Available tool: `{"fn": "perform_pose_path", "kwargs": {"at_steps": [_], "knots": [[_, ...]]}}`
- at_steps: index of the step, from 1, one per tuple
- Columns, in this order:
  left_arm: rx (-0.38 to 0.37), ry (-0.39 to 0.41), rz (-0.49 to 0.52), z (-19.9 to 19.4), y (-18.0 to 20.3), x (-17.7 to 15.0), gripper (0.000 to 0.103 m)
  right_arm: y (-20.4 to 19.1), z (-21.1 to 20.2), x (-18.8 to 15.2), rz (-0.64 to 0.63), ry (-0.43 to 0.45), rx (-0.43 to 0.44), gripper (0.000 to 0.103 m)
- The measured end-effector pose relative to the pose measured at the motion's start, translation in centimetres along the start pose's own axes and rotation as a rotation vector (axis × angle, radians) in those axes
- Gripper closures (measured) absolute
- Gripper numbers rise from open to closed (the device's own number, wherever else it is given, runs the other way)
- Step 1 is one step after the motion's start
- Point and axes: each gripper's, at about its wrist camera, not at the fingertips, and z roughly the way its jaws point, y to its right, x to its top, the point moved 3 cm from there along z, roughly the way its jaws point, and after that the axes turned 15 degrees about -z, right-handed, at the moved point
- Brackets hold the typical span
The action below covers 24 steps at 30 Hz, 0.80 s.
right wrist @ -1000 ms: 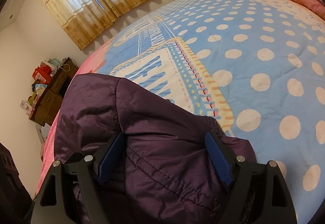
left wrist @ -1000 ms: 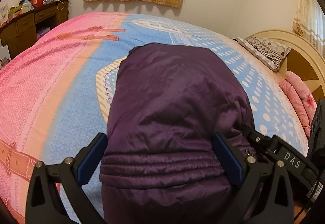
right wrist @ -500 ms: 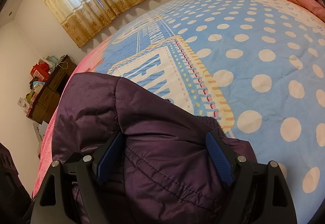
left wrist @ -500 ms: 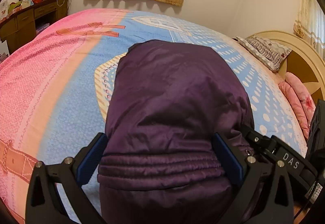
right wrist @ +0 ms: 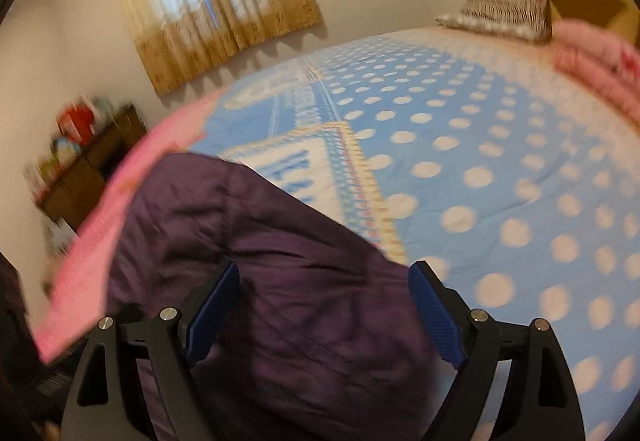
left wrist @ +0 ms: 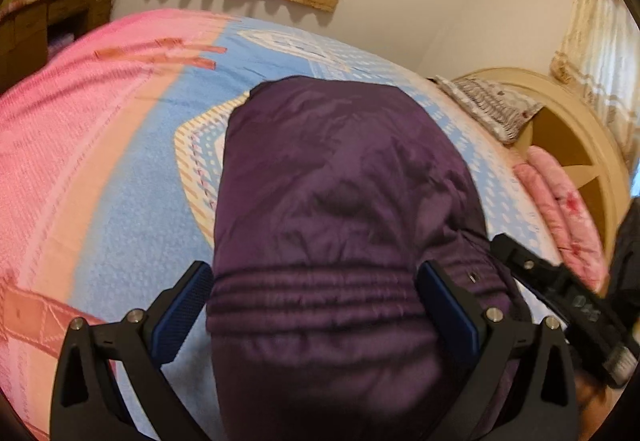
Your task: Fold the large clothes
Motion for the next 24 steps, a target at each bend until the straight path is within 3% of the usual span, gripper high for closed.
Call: {"fn": "perform_pose_path", "kwargs": {"at_steps": [4,6,8,17,22,24], "knots": [[-0.086,-0.05,0.004,-0.4,-1.2,-1.0,0.0,1.8,1.0,-0.6,-0.033,-0.092,0.067,0.01],[-0.133,-0.068,0.002,-0.5,-1.7,-1.5,0.0,3.4,2.1,-1.1,0.029,-0.137,0.168,0.01],[-0.17,-0.085,-0.01,-0.4,-2.3,-1.7,0.0,4.4,3.0,-1.8,0.077,-0.157,0.212,0.009],[-0.345,-0.27,-0.193,2.2,-4.5,-1.8,0.0,5.9,6.4,-4.0,0.195,-0.111,0.54,0.009],[-0.395,-0.303,-0.205,2.7,-4.2,-2.0,0.0,4.7,7.0,-4.1,0.17,-0.069,0.594,0.01],[-0.402,-0.298,-0.182,2.6,-3.4,-2.2,0.0,4.0,7.3,-3.7,0.165,-0.083,0.637,0.017]]}}
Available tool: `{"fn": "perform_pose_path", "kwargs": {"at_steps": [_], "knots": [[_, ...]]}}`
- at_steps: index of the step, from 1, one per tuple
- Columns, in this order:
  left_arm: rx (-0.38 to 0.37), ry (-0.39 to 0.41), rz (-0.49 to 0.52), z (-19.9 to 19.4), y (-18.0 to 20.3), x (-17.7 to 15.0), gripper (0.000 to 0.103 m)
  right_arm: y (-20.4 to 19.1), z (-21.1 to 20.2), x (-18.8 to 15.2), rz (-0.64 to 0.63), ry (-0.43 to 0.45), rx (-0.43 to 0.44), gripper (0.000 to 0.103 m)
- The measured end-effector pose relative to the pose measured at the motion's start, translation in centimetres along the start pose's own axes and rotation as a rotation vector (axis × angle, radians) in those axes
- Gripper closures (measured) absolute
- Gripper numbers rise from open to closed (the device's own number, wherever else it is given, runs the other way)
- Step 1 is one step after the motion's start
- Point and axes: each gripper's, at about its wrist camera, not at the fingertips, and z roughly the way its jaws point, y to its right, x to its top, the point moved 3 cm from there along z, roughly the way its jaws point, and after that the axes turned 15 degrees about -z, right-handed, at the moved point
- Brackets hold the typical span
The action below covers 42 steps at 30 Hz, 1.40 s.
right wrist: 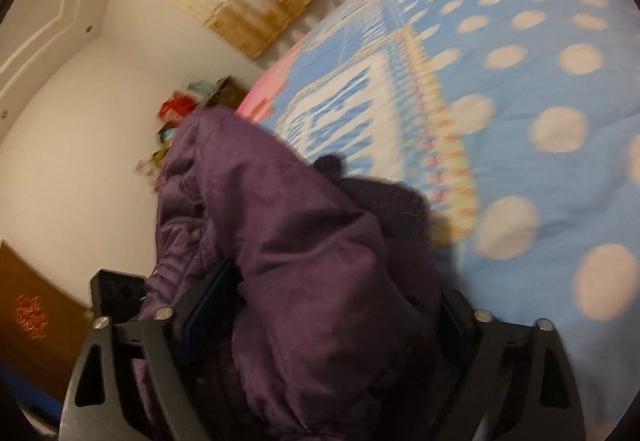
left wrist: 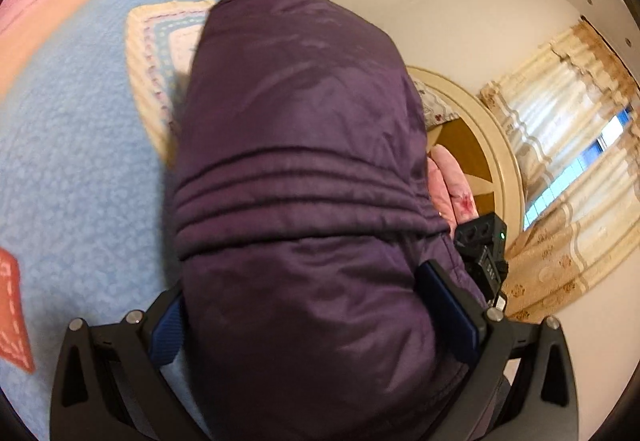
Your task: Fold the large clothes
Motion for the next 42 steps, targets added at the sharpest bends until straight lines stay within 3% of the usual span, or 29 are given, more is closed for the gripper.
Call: {"fn": "perform_pose_path", "kwargs": {"at_steps": [6,9,16,23,32,42], "knots": [[0.071,0.056,0.144,-0.4,3.7,-1.7,0.0,-0.6,-0.5,-0.2,0.031,0.043,0.086,0.044],[0.114,0.09,0.196,-0.8,5.3,-2.6,0.0,-1.5,-1.1,-0.8,0.03,0.062,0.107,0.049],[0.226,0.157,0.268,-4.1,7.4,-4.5,0.001,-4.8,-1.4,-2.3,0.039,0.067,0.21,0.052],[0.325,0.254,0.29,-9.4,5.6,-4.9,0.001,-11.1,1.8,-2.8,-0.017,0.025,0.294,0.053],[0.409,0.382,0.245,-16.2,1.9,-5.1,0.001,-20.2,8.0,-3.9,-0.093,-0.057,0.4,0.053],[0.472,0.483,0.162,-20.3,-0.5,-5.0,0.001,-28.7,15.4,-4.3,-0.166,-0.157,0.488,0.054]]}}
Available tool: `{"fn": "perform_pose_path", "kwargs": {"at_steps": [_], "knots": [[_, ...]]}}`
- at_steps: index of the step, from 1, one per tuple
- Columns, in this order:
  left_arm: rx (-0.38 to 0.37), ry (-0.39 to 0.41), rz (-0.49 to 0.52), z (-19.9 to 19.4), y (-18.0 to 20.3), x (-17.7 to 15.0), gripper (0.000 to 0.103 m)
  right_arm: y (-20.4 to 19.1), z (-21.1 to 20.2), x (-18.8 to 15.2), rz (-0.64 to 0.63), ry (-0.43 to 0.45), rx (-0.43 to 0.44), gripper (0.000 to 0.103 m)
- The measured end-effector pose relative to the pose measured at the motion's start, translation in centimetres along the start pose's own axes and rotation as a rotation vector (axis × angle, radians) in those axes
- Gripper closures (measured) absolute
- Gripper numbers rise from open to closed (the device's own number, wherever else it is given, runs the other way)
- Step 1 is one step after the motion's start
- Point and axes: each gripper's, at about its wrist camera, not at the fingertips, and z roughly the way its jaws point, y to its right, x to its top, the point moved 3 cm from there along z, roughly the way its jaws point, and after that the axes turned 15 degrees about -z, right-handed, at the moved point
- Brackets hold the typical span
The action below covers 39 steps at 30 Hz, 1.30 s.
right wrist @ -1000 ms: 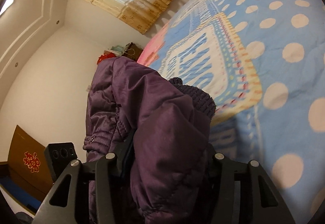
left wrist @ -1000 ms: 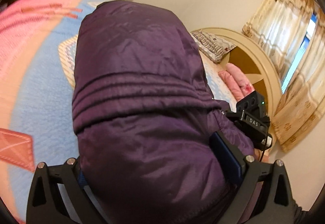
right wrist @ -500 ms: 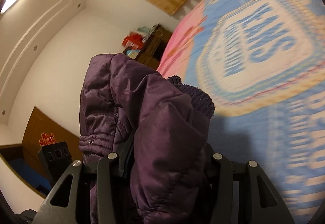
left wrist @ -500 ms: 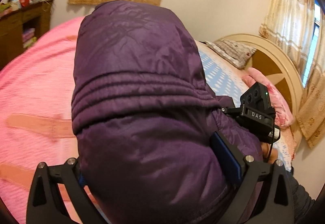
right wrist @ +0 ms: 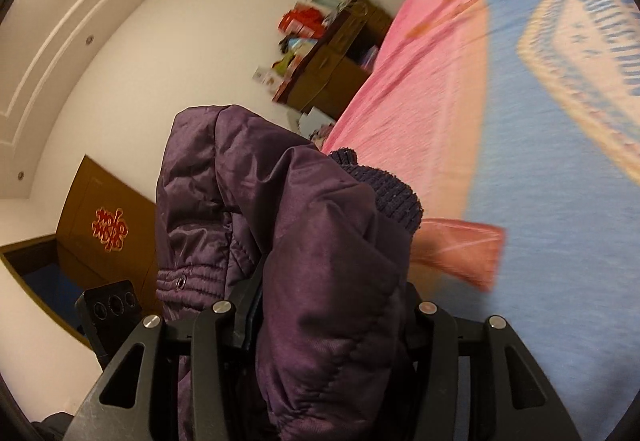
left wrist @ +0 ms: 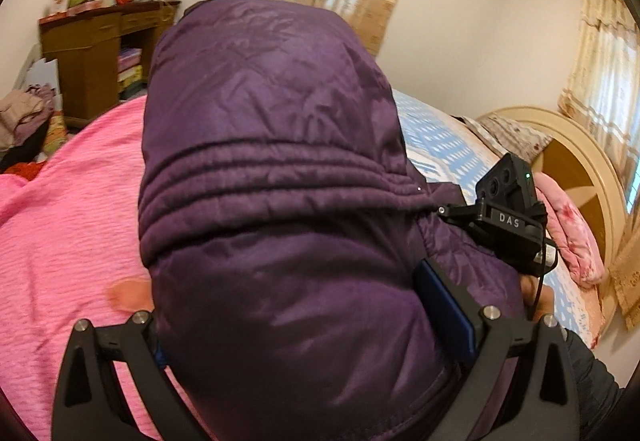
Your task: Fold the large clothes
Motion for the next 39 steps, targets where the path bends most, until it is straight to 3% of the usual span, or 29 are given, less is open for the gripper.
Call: {"fn": "perform_pose_path", "kwargs": {"at_steps": [6,18,22,26,29,34,37,39], "knots": [[0.04,0.03,-0.048,-1.1,-3.0,0.4,0.001,-1.9,5.4,0.5,-0.027,-0.061,0.035,0.054],[0.073,0.03,-0.142,-1.2,-7.1,-0.5,0.001,-3.5,11.8,1.4,-0.055,-0.165,0.061,0.054],[0.065,-0.025,-0.2,-0.2,-9.9,-1.3,0.001,-2.1,14.3,1.2,-0.056,-0.22,0.015,0.054],[0.005,-0.047,-0.278,0.9,-12.7,-1.8,0.0,-1.0,15.4,1.0,-0.023,-0.217,0.036,0.05],[-0.022,-0.054,-0.293,0.8,-12.9,-1.6,0.0,-0.4,15.2,1.4,-0.019,-0.209,0.013,0.04],[0.0,-0.053,-0.288,-1.1,-13.0,-1.4,0.0,0.4,11.0,1.5,-0.012,-0.135,-0.049,0.038],[0.086,0.004,-0.227,-3.2,-12.5,-1.7,0.0,-0.1,7.7,2.2,-0.014,-0.08,-0.116,0.038],[0.164,0.082,-0.116,-5.0,-11.3,-2.0,0.0,-1.3,5.9,2.6,-0.043,-0.054,-0.182,0.038]]}}
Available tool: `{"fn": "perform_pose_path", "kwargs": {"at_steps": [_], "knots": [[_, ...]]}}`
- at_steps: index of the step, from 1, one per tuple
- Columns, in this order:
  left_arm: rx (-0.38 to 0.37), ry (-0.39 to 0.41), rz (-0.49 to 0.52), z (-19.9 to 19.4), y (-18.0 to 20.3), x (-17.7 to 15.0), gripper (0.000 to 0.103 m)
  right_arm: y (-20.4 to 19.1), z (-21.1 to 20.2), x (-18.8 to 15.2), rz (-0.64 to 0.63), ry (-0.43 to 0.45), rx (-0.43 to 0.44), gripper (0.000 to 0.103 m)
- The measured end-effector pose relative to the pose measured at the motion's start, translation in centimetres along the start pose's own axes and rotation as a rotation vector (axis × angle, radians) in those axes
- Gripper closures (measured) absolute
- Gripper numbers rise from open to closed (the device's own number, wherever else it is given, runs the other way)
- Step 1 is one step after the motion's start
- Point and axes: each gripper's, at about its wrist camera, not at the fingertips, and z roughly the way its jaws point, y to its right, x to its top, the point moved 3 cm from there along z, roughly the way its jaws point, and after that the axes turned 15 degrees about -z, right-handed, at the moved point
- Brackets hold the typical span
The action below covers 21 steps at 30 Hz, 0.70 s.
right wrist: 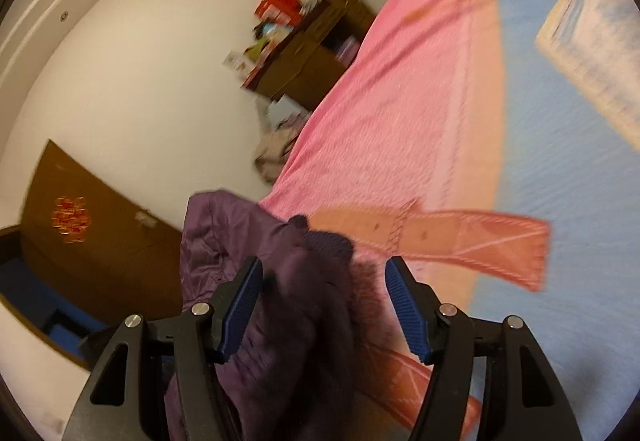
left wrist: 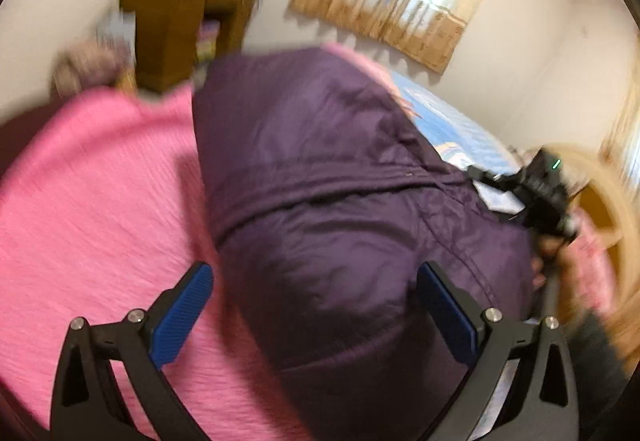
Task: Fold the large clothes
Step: 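Set the jacket bundle down on the pink sheet and open both grippers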
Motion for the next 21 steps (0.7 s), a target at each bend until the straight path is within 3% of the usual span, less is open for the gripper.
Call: {"fn": "perform_pose_path", "kwargs": {"at_steps": [3,5,8,12,16,21], "knots": [[0.101,0.117,0.139,-2.4,1.8,-0.1,0.0,-2.8,-2.9,-0.1,-0.071,0.037,-0.089,0.038],[0.095,0.161,0.181,-3.5,3.0,0.1,0.0,-6.0,-5.1,-0.6,-0.141,0.077,-0.143,0.035],[0.069,0.224,0.196,-5.8,3.7,0.1,0.0,-10.3,-8.4,-1.9,-0.239,0.15,-0.247,0.03],[0.045,0.273,0.211,-8.5,3.5,-0.9,0.0,-14.8,-12.4,-4.3,-0.327,0.216,-0.292,0.028],[0.033,0.315,0.214,-9.7,3.9,-0.3,0.0,-18.7,-13.6,-5.7,-0.409,0.237,-0.348,0.027],[0.019,0.332,0.203,-10.8,3.9,0.0,0.0,-21.4,-13.8,-6.4,-0.479,0.234,-0.355,0.027]]}}
